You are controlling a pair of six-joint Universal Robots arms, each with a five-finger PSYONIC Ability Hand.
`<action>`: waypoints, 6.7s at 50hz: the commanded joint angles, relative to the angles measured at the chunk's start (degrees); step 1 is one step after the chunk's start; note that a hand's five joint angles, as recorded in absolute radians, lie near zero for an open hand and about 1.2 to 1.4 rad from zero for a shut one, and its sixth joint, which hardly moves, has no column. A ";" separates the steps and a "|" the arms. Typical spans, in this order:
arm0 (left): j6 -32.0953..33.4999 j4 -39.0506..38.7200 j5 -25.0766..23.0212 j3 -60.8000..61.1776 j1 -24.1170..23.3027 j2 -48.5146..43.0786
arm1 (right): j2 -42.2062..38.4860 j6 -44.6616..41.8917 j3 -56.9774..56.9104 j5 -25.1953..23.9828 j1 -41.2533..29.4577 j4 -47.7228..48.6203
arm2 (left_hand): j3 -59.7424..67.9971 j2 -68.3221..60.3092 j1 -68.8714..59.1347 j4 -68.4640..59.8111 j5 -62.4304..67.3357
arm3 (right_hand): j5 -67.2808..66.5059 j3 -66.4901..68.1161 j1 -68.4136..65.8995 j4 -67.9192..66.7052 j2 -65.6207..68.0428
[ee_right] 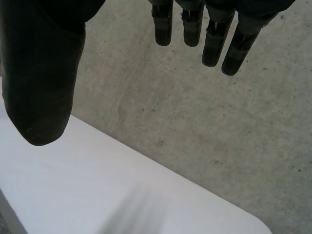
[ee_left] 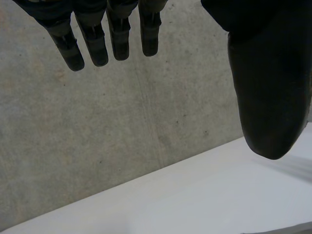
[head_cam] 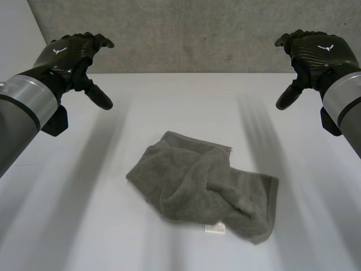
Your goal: Fold the towel.
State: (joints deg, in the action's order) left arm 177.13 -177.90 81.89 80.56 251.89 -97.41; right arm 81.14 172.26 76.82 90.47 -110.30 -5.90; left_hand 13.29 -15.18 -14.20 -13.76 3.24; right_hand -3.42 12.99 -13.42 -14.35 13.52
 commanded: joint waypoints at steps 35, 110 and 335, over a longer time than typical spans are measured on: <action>6.30 -2.98 -23.27 -7.61 -1.49 -26.34 | -7.57 0.01 22.58 -19.37 5.54 -1.75 | -3.29 2.77 1.80 3.76 -0.84 | 3.42 -2.99 3.42 4.35 -3.52; 22.91 0.45 -14.92 9.72 -2.11 -6.21 | 0.08 -9.85 16.96 -35.28 5.71 2.03 | -3.29 0.59 -0.38 3.76 1.35 | 3.42 -2.99 3.42 4.35 -3.52; 37.06 12.42 -20.72 11.00 5.80 -11.76 | -2.03 -34.02 24.69 -36.60 6.33 -7.55 | -3.29 -64.82 -65.80 3.76 66.76 | -66.58 -2.99 -66.58 4.35 66.48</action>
State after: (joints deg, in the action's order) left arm 215.01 -161.81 61.41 82.18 257.03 -114.37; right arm 77.88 136.60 101.73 53.53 -103.78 -13.89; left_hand 13.29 -74.99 -72.86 -13.76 64.93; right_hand -66.44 12.98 -75.20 -14.35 73.65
